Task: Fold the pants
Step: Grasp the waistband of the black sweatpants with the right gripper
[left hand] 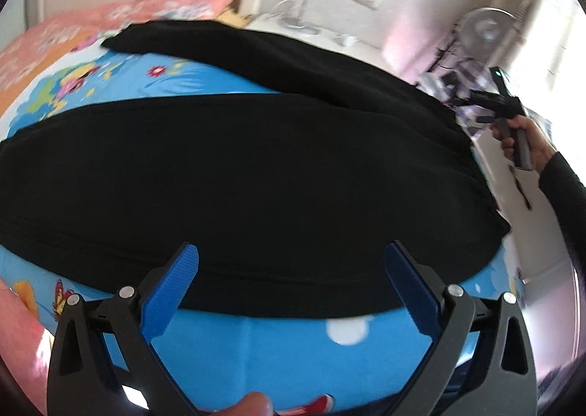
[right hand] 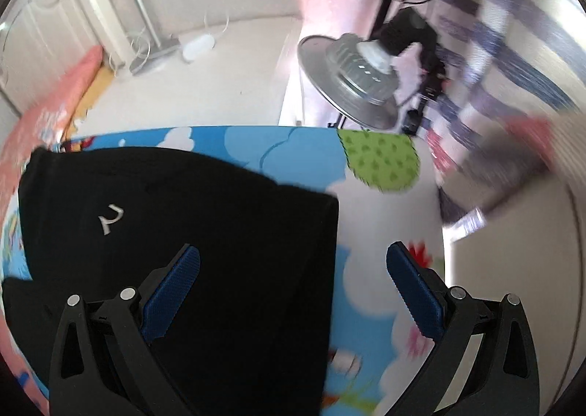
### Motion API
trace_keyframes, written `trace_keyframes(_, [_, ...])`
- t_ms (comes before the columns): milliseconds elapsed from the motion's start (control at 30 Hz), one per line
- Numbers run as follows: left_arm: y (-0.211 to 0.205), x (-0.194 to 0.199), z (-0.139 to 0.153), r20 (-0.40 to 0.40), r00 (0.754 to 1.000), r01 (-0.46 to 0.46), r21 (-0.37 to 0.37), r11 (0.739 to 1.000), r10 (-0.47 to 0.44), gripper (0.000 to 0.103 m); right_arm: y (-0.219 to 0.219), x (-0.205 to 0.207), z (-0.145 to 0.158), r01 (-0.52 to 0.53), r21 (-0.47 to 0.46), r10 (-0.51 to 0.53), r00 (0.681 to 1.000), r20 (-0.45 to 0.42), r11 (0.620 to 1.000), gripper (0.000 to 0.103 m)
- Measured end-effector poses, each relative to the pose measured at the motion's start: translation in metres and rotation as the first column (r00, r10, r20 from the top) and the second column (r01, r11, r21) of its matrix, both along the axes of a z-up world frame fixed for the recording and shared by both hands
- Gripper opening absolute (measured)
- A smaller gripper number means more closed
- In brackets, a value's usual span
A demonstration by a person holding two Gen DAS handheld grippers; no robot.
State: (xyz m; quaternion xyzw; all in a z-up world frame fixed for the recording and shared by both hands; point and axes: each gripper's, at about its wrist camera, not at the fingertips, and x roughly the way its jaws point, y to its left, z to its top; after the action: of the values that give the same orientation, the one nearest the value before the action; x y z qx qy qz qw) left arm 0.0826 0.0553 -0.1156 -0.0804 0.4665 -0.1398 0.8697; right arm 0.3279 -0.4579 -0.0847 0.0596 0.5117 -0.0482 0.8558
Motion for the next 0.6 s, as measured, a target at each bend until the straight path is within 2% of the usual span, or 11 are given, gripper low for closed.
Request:
trace_keyframes(200, [0.033,0.025,-0.003,-0.047,0.994,-0.099,-0.002,0.995,0.099,0.101,-0.011,0.036,-0.020,-0.111,-0.042,0.109,0.993,-0.033,0.993,0.098])
trace_keyframes(300, [0.043,0.035,-0.004,-0.066,0.989,-0.135,0.000,0.991,0.135,0.101,-0.014,0.046,-0.030,-0.146,-0.021,0.145,0.988,-0.049,0.989,0.095])
trace_keyframes(333, [0.042,0.036,-0.004,-0.069,0.988,-0.141,0.002,0.990,0.140,0.101,-0.013,0.047,-0.032,-0.157,-0.025,0.156,0.986,-0.055,0.987,0.091])
trace_keyframes(400, [0.045,0.039,-0.003,-0.079,0.985,-0.155,0.007,0.988,0.155,0.101,-0.014,0.048,-0.038,-0.179,0.009,0.179,0.982,-0.061,0.984,0.074])
trace_keyframes(433, [0.046,0.040,-0.003,-0.080,0.984,-0.161,0.006,0.987,0.161,0.101,-0.015,0.048,-0.039,-0.186,0.040,0.189,0.980,-0.058,0.982,0.062])
trace_keyframes(533, [0.048,0.045,-0.004,-0.090,0.980,-0.178,-0.012,0.984,0.176,0.101,-0.010,0.041,-0.034,-0.195,0.024,0.196,0.980,-0.038,0.981,0.044])
trace_keyframes(600, [0.046,0.049,-0.003,-0.091,0.979,-0.183,-0.022,0.983,0.180,0.101,-0.005,0.032,-0.021,-0.191,0.014,0.191,0.982,-0.005,0.982,0.038])
